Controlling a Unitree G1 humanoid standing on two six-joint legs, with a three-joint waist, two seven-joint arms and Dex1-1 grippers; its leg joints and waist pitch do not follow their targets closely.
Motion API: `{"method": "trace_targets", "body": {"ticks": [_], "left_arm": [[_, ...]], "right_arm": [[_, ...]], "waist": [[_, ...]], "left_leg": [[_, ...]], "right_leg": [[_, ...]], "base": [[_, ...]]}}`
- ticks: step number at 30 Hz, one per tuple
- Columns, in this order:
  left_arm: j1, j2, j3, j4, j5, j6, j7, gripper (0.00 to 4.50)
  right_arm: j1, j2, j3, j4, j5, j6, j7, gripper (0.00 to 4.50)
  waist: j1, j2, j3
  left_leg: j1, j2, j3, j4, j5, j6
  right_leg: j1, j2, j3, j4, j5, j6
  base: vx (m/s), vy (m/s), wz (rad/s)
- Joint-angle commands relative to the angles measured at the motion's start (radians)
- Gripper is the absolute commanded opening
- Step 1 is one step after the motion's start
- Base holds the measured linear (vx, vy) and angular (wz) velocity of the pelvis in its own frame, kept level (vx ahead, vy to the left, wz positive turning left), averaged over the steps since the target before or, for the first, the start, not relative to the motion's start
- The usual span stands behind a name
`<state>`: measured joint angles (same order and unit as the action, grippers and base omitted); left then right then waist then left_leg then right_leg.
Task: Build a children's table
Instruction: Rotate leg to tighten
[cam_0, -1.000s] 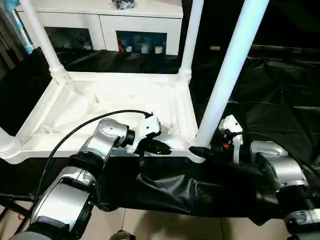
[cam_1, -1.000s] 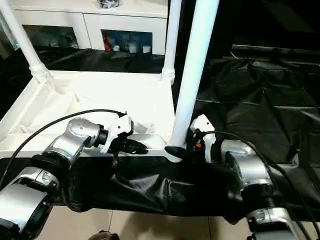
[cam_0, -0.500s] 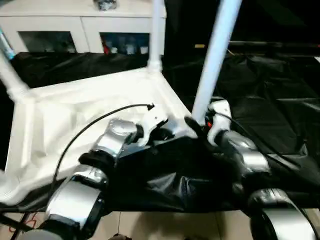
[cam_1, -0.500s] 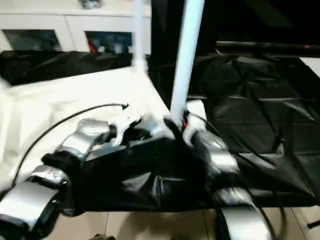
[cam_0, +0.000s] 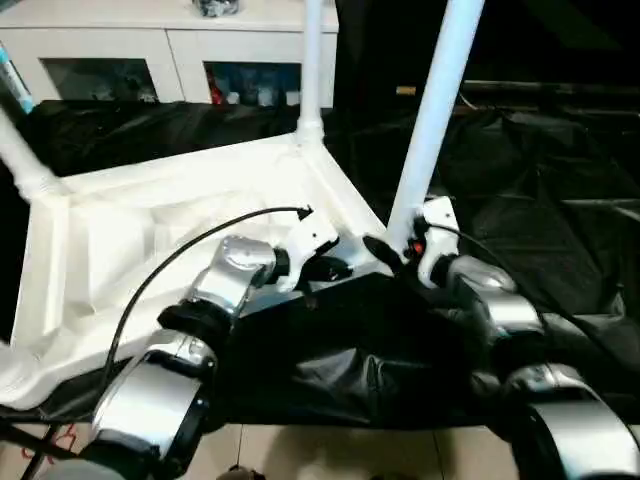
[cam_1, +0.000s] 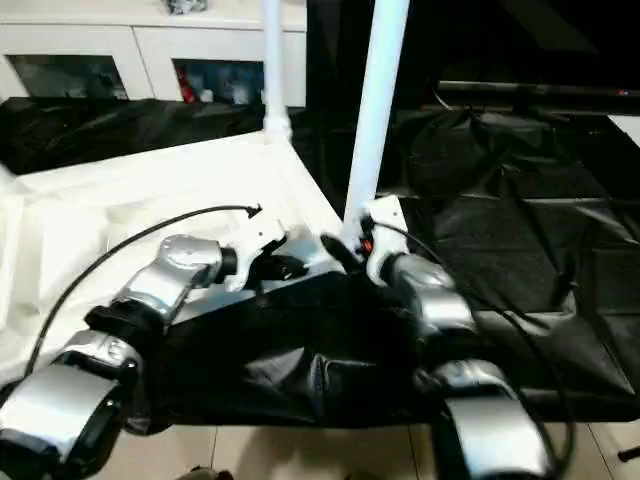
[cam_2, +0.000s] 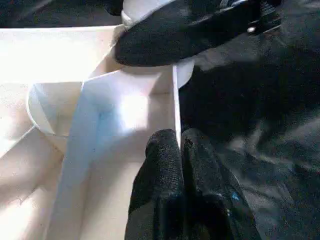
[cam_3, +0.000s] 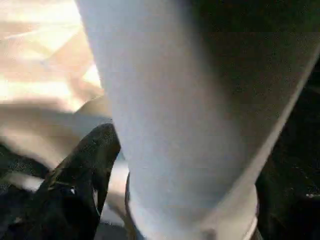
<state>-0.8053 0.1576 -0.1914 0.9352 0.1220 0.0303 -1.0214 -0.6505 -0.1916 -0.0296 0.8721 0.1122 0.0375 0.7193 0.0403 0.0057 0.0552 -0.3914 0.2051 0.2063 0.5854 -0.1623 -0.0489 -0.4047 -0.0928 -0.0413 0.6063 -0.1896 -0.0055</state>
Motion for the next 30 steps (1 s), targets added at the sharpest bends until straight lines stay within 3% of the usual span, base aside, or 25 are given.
{"method": "trace_targets", "body": {"ticks": [1,6,15,21,22,24,30], "left_arm": [[-0.012,-0.02,-0.015,-0.049,-0.038,-0.042,-0.049,0.0],[-0.008,0.02,-0.016,-0.047,-0.045,-0.071,-0.124,0.0],[-0.016,0.05,-0.016,-0.023,-0.044,-0.093,-0.171,0.0],[-0.018,0.054,-0.015,-0.014,-0.041,-0.102,-0.185,0.0],[-0.016,0.055,-0.017,-0.015,-0.041,-0.104,-0.188,0.0],[-0.011,0.055,-0.018,-0.02,-0.042,-0.103,-0.192,0.0],[0.006,0.051,-0.015,-0.041,-0.046,-0.094,-0.189,0.0]], "right_arm": [[0.038,0.026,0.106,-0.066,0.01,0.018,0.186,3.73],[0.124,-0.048,0.174,-0.194,0.03,0.06,0.362,3.73],[0.192,-0.114,0.221,-0.339,0.055,0.155,0.516,3.73],[0.21,-0.129,0.229,-0.389,0.064,0.204,0.542,3.49],[0.21,-0.129,0.226,-0.392,0.062,0.206,0.538,3.32],[0.208,-0.126,0.22,-0.389,0.06,0.204,0.524,3.27],[0.212,-0.1,0.199,-0.394,0.059,0.226,0.464,2.84]], "waist": [[0.009,-0.009,-0.07],[0.021,-0.012,-0.066],[0.031,-0.006,-0.066],[0.044,-0.008,-0.068],[0.045,-0.003,-0.068],[0.044,-0.008,-0.067],[0.042,-0.006,-0.067]], "left_leg": [[0.024,0.027,-0.01,-0.061,-0.205,0.081],[0.026,0.029,-0.01,-0.063,-0.228,0.076],[0.028,0.031,-0.013,-0.068,-0.251,0.044],[0.029,0.03,-0.012,-0.066,-0.232,0.046],[0.029,0.03,-0.013,-0.067,-0.235,0.043],[0.03,0.03,-0.013,-0.067,-0.247,0.036],[0.03,0.03,-0.013,-0.069,-0.248,0.031]], "right_leg": [[0.05,-0.042,0.024,-0.066,-0.094,-0.265],[0.046,-0.043,0.025,-0.072,-0.156,-0.247],[0.041,-0.046,0.027,-0.074,-0.19,-0.237],[0.041,-0.046,0.027,-0.071,-0.169,-0.235],[0.041,-0.047,0.027,-0.072,-0.173,-0.234],[0.041,-0.048,0.027,-0.074,-0.187,-0.232],[0.04,-0.047,0.027,-0.074,-0.193,-0.227]], "base": [[0.0,0.0,0.0],[0.0,0.0,0.0],[0.0,0.0,0.0],[0.0,0.0,0.0],[0.0,0.0,0.0],[0.0,0.0,0.0],[0.0,0.0,0.0]]}}
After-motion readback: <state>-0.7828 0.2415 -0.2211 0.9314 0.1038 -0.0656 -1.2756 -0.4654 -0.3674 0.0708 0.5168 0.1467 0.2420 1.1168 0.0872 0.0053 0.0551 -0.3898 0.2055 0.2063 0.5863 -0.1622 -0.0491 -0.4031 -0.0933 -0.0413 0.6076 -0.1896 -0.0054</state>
